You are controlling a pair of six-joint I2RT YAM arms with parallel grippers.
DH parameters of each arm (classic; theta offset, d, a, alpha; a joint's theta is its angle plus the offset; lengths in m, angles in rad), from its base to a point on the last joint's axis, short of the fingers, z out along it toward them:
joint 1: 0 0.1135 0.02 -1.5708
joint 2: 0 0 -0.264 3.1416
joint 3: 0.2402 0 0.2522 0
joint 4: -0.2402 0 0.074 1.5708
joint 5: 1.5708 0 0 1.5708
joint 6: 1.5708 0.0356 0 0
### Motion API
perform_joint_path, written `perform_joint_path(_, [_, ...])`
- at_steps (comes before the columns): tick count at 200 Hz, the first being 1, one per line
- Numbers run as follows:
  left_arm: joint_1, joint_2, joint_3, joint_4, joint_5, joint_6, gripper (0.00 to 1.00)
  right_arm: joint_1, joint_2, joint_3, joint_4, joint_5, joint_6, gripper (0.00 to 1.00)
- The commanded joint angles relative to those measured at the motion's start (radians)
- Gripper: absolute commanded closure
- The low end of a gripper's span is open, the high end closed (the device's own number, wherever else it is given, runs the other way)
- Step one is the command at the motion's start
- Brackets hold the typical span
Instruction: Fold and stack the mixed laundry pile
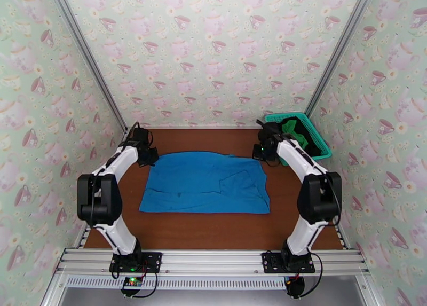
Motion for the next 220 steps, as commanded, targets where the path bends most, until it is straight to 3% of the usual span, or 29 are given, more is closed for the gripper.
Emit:
perform_joint_path(1, [0.006,-0.077,-0.079,0.02,-0.079,-0.022,1.0,0.001,-0.105,-0.117,0.085,0.013,0.039,1.0])
perform_joint_path(60, [0.006,-0.035,-0.199,0.014,-0.198,-0.057,1.0,0.009,-0.106,-0.357,0.173,0.054,0.104,1.0])
perform_joint_path(67, [0.005,-0.02,-0.2,0.005,-0.205,-0.064,0.96,0.011,-0.097,-0.366,0.174,0.063,0.113,1.0])
perform_joint_path(71, [0.006,-0.015,-0.202,0.0,-0.21,-0.071,0.9,0.012,-0.091,-0.372,0.173,0.069,0.118,1.0])
perform_joint_path(85, [0.004,-0.005,-0.206,-0.02,-0.231,-0.089,0.55,0.012,-0.081,-0.382,0.17,0.082,0.131,0.99])
perform_joint_path(100, [0.003,-0.013,-0.214,-0.035,-0.253,-0.101,0.14,0.012,-0.087,-0.374,0.149,0.088,0.134,0.77])
perform_joint_path(111, [0.003,-0.025,-0.21,-0.055,-0.267,-0.104,0.01,0.012,-0.099,-0.351,0.132,0.094,0.126,0.62])
perform_joint_path(132, [0.001,-0.04,-0.179,-0.105,-0.288,-0.105,0.0,0.012,-0.098,-0.27,0.091,0.095,0.098,0.46])
perform_joint_path(154, [-0.002,-0.042,-0.125,-0.166,-0.306,-0.11,0.0,0.012,-0.017,-0.154,0.059,0.089,0.069,0.43])
perform_joint_path(220, [-0.009,-0.048,-0.016,-0.238,-0.33,-0.114,0.0,0.012,0.315,0.133,0.007,0.066,0.03,0.69])
